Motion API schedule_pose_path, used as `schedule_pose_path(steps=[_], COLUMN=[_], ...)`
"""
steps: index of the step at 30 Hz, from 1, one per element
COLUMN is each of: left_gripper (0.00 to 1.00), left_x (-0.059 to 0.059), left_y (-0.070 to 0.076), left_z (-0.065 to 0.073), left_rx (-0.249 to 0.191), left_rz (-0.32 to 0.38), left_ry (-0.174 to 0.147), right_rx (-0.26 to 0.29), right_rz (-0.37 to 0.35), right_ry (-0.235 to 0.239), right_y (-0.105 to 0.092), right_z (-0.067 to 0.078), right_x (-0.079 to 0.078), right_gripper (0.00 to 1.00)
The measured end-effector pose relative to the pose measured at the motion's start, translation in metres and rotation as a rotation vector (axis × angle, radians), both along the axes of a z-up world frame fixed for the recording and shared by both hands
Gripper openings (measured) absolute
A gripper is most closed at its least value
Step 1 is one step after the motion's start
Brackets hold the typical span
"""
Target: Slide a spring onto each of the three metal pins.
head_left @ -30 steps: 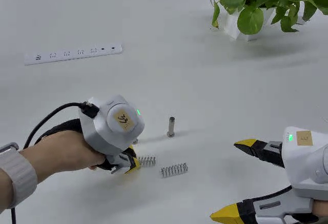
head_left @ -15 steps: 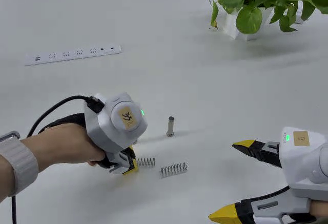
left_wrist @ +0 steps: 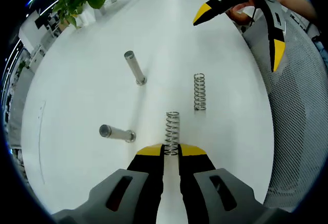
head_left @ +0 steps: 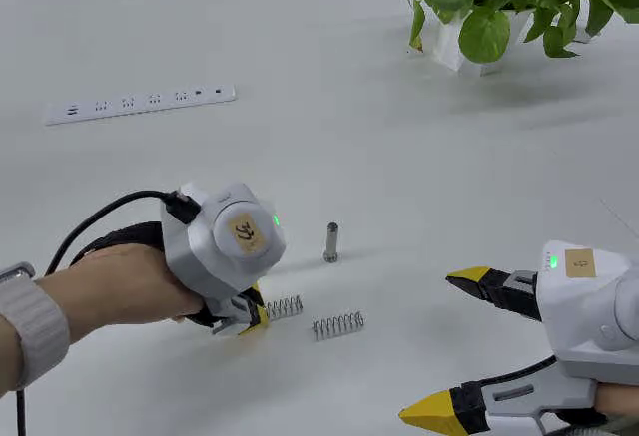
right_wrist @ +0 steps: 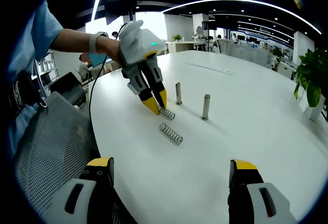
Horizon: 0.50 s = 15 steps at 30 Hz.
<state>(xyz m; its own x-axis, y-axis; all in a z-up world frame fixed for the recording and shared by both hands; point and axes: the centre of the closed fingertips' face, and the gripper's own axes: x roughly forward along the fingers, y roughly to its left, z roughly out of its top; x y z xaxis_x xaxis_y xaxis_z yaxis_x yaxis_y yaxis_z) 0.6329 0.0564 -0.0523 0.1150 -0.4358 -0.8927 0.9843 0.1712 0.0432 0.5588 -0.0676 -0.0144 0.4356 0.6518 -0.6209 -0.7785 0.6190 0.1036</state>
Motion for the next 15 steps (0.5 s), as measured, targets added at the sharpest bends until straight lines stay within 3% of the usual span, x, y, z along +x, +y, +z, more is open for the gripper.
schedule_pose_path(steps=[8, 11, 15], left_gripper=[0.07, 0.07, 0.07], left_x=[-0.001, -0.001, -0.004], left_y=[0.004, 0.002, -0.003], left_z=[0.003, 0.009, 0.027], left_rx=[-0.091, -0.152, -0.274], left_rz=[0.093, 0.144, 0.194], left_ry=[-0.027, -0.032, -0.043], right_rx=[-0.002, 0.0, 0.001], right_rz=[0.011, 0.014, 0.023], right_ry=[-0.005, -0.008, -0.014], right_y=[0.003, 0.004, 0.009], right_z=[0.002, 0.004, 0.008], right_x=[0.0, 0.0, 0.0], right_gripper=[0.93, 0.92, 0.92])
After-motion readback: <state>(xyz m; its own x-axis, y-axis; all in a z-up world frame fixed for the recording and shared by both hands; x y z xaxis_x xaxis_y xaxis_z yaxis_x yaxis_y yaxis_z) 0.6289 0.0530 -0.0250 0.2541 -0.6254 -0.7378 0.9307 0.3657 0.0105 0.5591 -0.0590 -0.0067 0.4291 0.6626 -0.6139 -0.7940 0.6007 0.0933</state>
